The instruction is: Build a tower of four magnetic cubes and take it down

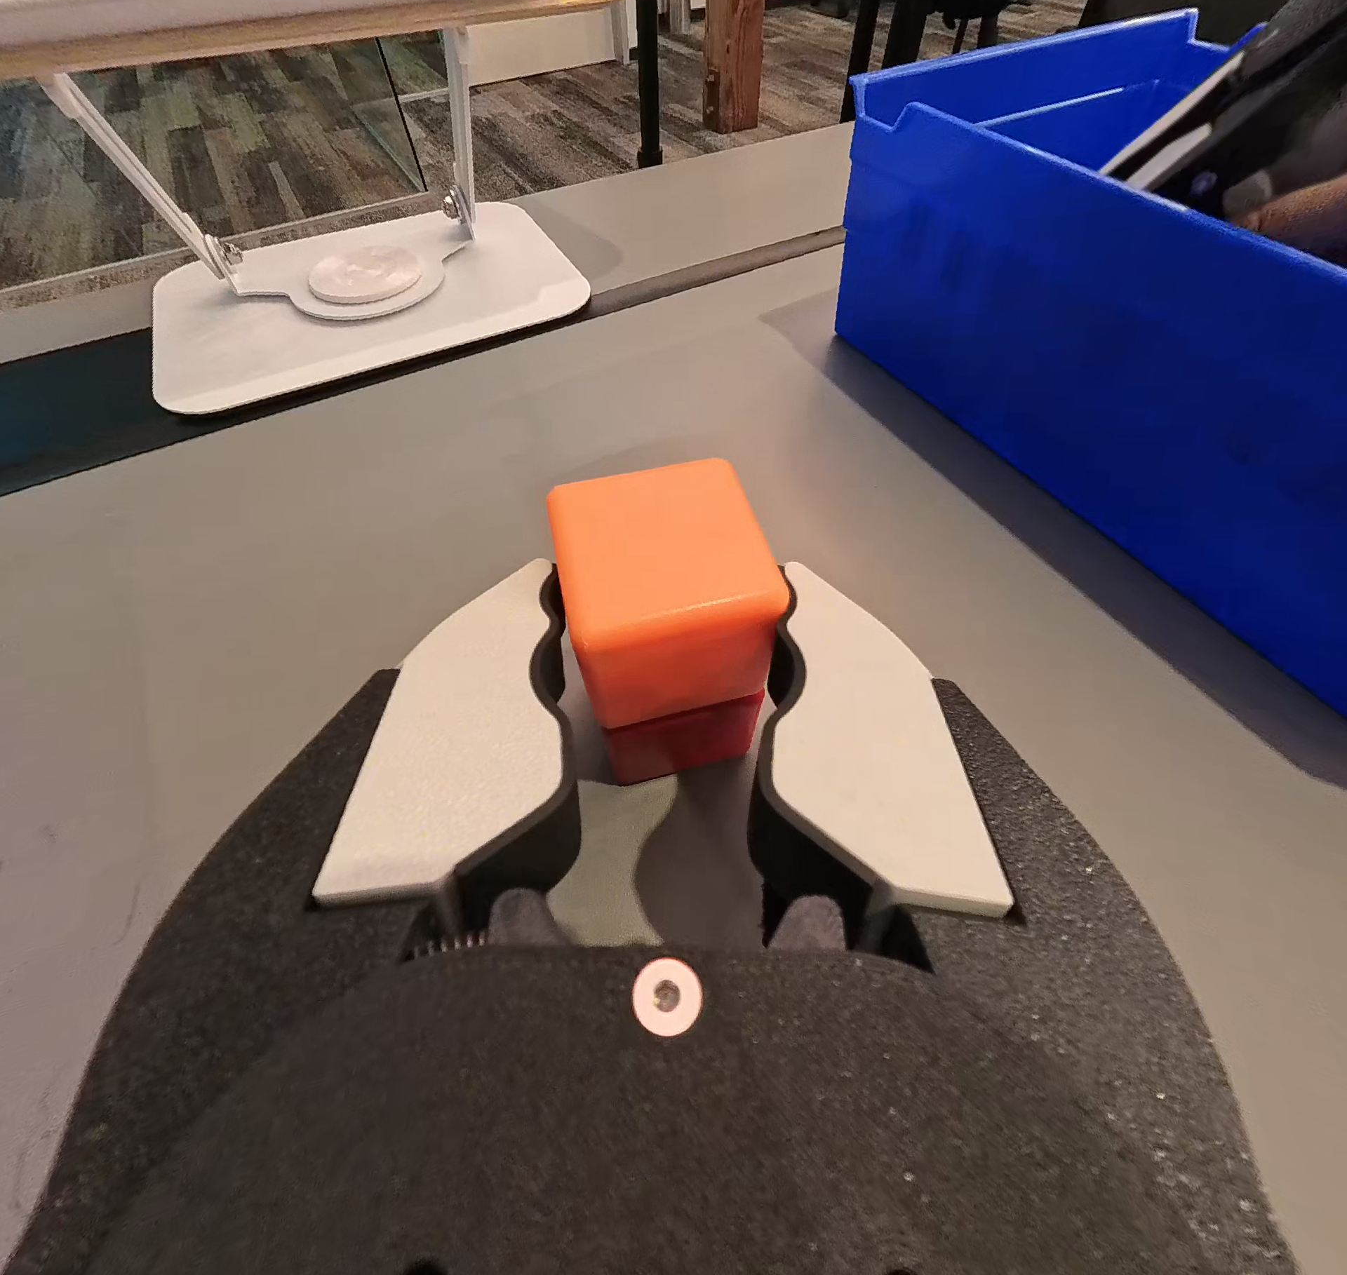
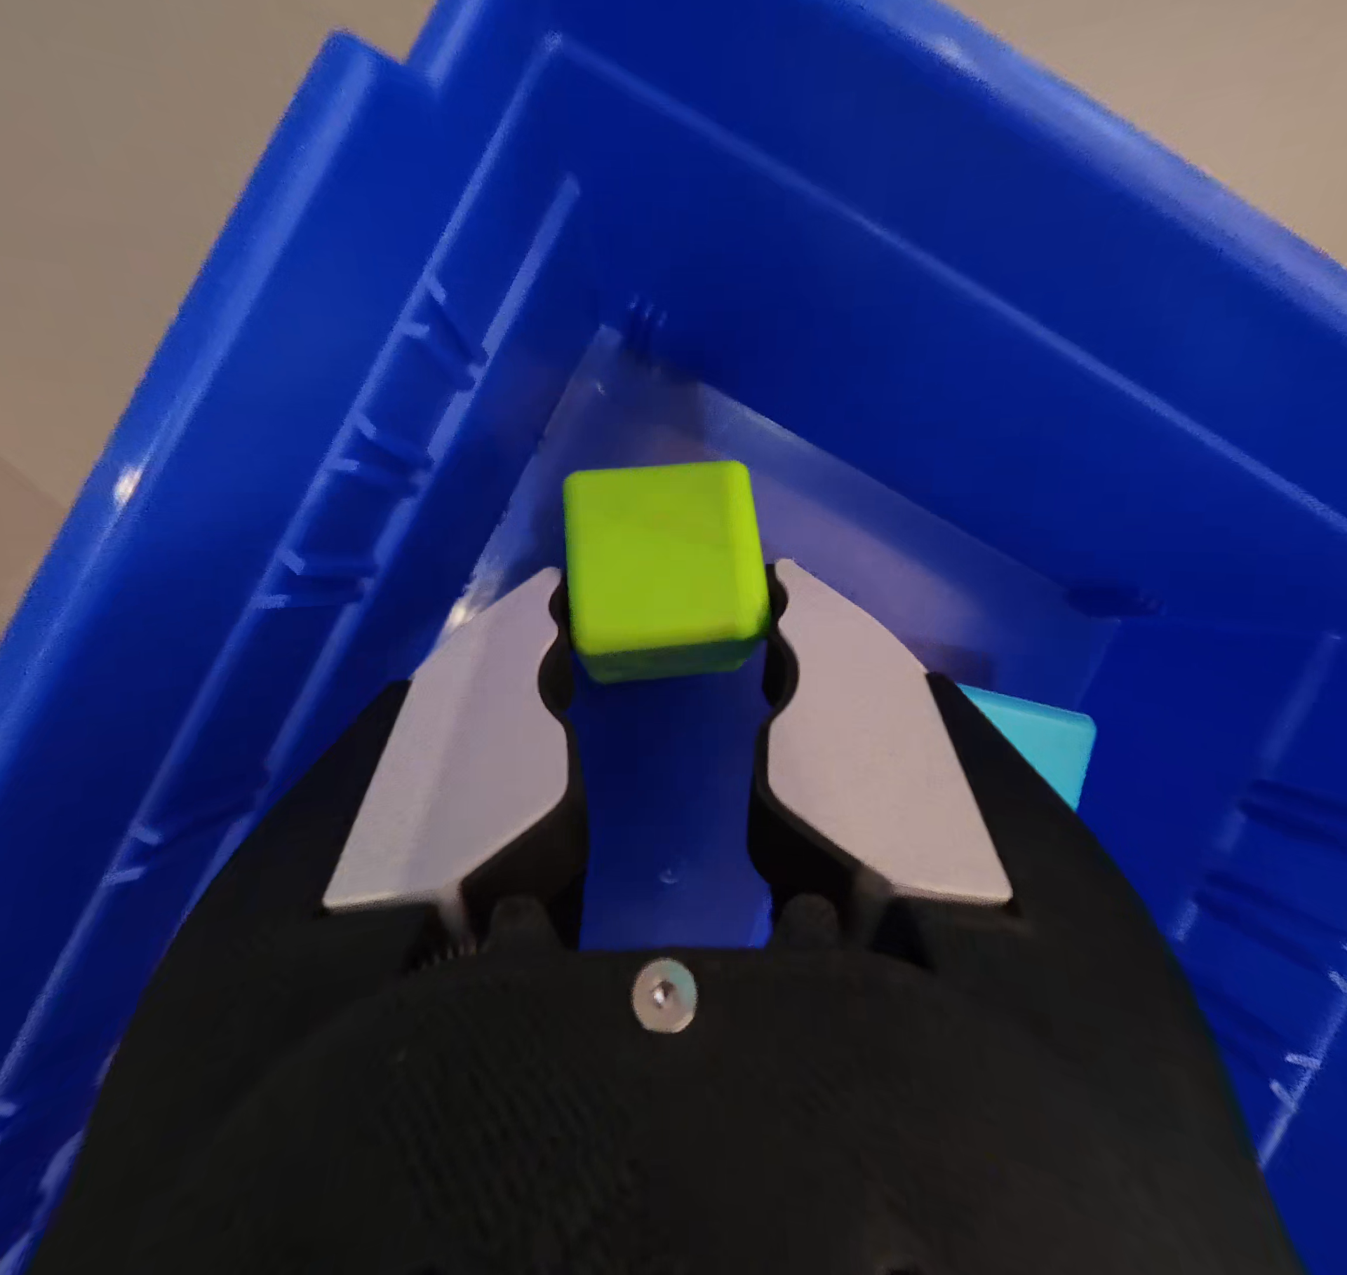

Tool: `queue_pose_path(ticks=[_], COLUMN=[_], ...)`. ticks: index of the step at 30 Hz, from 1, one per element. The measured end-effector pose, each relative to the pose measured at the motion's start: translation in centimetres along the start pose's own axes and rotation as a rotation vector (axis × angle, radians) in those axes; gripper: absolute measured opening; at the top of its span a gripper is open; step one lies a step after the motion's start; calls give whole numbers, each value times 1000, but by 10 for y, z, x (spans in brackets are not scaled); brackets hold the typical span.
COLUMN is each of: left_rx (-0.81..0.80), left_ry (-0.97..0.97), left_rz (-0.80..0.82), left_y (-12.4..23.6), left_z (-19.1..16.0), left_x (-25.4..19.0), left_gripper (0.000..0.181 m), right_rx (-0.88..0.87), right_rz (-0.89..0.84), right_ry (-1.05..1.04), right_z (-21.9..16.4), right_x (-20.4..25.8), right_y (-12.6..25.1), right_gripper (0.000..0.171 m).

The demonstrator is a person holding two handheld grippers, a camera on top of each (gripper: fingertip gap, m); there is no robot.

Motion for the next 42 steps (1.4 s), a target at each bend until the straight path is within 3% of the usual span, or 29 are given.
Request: queue_pose_path(ticks=[9, 13, 17, 22, 26, 34, 42], left_rx=[8, 83, 132, 253, 295, 337, 339], left_ry=[-1, 34, 25, -24, -21, -7, 11], left_rz=[-5, -25, -39, 4, 28, 25, 4], left_y=[0, 0, 4, -4, -7, -10, -9], left_z=[-1, -11, -19, -34, -38, -43, -43], left_x=[0, 1, 0, -1, 2, 3, 5], left_gripper=[53, 84, 81, 76, 72, 53, 51], right_rx=[-35, -136, -221, -360, -436, -352, -325], right_rz=[17, 5, -38, -113, -78, 50, 513], right_ry=[10, 11, 27, 110, 209, 275, 400], right_z=[1, 14, 29, 61, 78, 76, 68], right_x=[-9, -13, -12, 21, 69, 109, 190], right_y=[21, 50, 80, 130, 155, 131, 87], right_gripper=[65, 64, 62, 60, 59, 60, 68])
Point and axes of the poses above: each gripper's, where its closed fingertips meet, y back along the fingers, z out of its top, x = y × z across the jaws, the point moved 2 cm from there along y, back along the fingers, and after that the axes turned 1 degree about z, right-handed, at the moved point
